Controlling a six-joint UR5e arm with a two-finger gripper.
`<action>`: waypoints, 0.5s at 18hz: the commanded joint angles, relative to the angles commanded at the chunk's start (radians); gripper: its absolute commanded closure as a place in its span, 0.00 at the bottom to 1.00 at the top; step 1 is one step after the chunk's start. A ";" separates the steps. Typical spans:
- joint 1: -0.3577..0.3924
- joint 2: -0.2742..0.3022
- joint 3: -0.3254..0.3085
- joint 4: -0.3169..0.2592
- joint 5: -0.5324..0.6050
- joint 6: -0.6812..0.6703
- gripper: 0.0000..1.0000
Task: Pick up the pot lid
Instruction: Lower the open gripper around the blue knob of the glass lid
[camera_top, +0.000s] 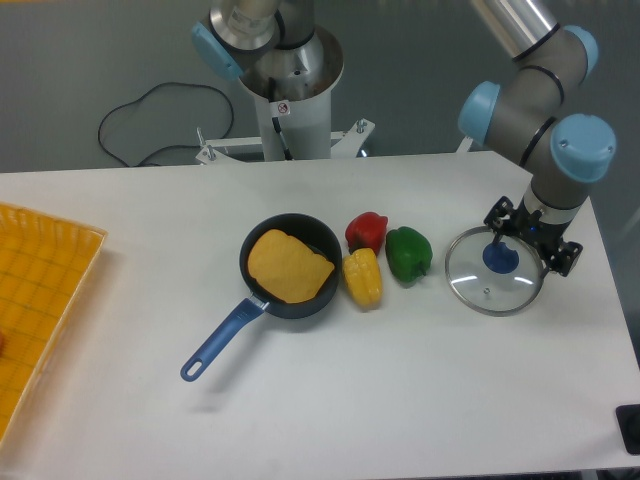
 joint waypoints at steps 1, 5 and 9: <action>-0.003 0.000 0.000 0.000 0.000 0.006 0.00; -0.008 -0.006 -0.017 0.017 0.005 0.006 0.00; -0.014 -0.006 -0.038 0.064 0.006 0.012 0.00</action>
